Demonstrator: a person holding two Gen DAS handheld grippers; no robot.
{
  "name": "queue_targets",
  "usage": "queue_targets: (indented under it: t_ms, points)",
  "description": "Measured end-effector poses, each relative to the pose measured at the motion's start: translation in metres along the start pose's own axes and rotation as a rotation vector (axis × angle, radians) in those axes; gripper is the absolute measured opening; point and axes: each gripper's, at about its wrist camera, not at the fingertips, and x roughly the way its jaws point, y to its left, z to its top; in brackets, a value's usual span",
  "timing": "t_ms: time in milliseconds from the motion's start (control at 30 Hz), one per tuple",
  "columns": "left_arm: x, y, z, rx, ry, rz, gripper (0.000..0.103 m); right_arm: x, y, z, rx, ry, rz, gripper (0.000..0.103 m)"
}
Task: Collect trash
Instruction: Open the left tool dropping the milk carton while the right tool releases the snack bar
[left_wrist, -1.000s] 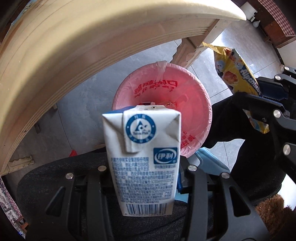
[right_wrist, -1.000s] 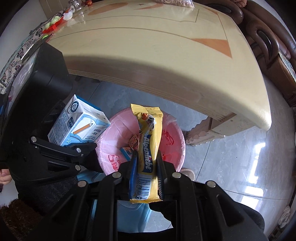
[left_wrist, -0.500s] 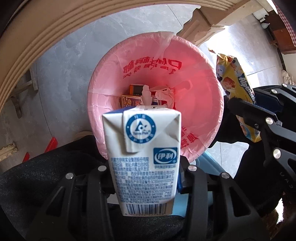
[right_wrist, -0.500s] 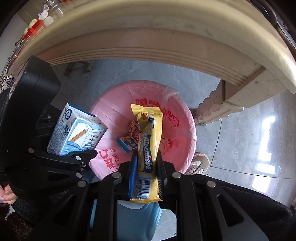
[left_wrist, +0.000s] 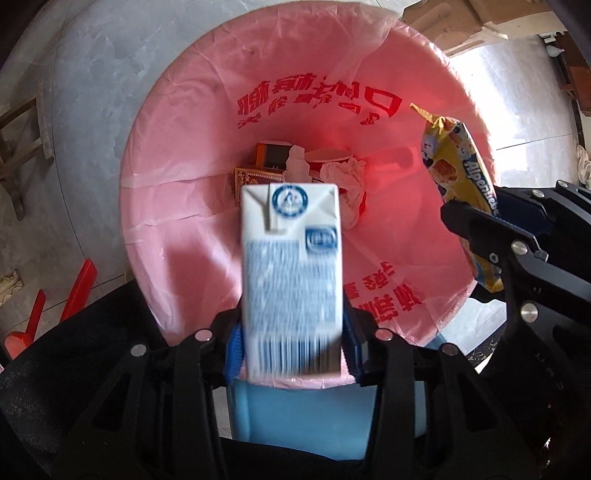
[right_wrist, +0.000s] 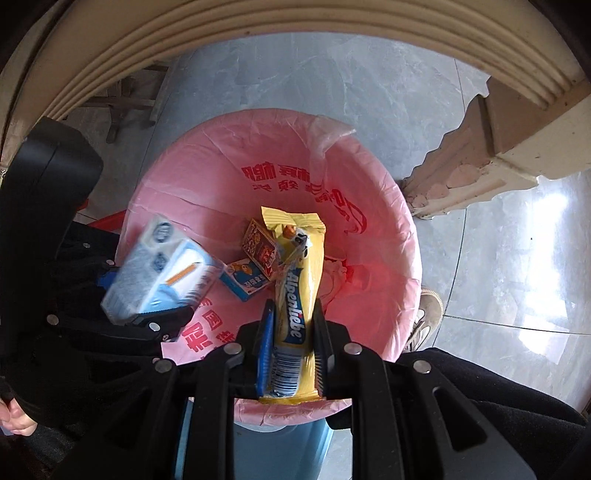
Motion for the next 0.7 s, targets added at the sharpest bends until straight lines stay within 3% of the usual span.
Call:
queue_targets:
  t_ms: [200, 500, 600, 667, 700]
  points:
    - [0.019, 0.005, 0.010, -0.017, 0.051, -0.041, 0.043, 0.018, -0.008, 0.005, 0.007, 0.045, 0.017, 0.020]
    - [0.028, 0.009, 0.019, -0.037, 0.076, 0.001, 0.043, 0.034, -0.012, 0.009, 0.010, 0.089, 0.040, 0.020]
    - [0.029, 0.007, 0.021, -0.026, 0.084, 0.035, 0.050, 0.036, -0.010, 0.008, 0.006, 0.094, 0.036, 0.023]
    - [0.030, 0.006, 0.022, -0.015, 0.087, 0.047, 0.064, 0.040, -0.009, 0.011, 0.001, 0.097, 0.033, 0.034]
    - [0.029, 0.005, 0.022, -0.010, 0.086, 0.055, 0.064, 0.041, -0.006, 0.012, 0.001, 0.097, 0.028, 0.039]
